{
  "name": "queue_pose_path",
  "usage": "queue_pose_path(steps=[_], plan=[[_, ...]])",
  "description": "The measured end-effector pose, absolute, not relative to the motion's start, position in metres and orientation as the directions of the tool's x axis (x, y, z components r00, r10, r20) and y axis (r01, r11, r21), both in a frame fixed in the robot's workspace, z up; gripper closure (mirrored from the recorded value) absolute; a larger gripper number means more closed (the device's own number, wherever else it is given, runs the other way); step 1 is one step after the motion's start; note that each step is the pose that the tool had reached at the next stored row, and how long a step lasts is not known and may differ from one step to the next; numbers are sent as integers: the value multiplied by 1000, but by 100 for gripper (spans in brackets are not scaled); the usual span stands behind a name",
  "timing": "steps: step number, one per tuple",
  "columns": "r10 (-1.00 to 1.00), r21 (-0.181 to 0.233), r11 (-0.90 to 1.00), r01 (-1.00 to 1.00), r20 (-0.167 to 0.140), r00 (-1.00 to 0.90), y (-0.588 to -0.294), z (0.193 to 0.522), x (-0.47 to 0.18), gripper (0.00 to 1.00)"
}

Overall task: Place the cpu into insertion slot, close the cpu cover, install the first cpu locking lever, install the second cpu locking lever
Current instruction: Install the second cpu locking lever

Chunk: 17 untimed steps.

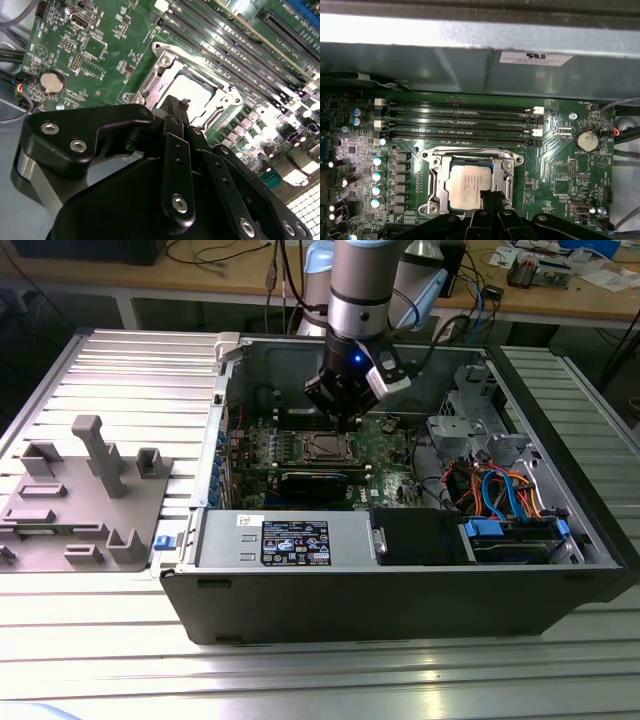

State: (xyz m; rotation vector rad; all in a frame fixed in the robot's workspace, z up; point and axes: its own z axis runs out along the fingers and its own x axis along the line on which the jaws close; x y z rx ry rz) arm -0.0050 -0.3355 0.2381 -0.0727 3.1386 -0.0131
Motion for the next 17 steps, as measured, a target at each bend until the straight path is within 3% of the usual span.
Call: queue_pose_path(steps=[10, 17], plan=[[-46, -6, 999, -46, -2, -999, -365, 238, -5, 89], [-46, 18, 999, -46, -3, -999, -388, 237, -5, 89]])
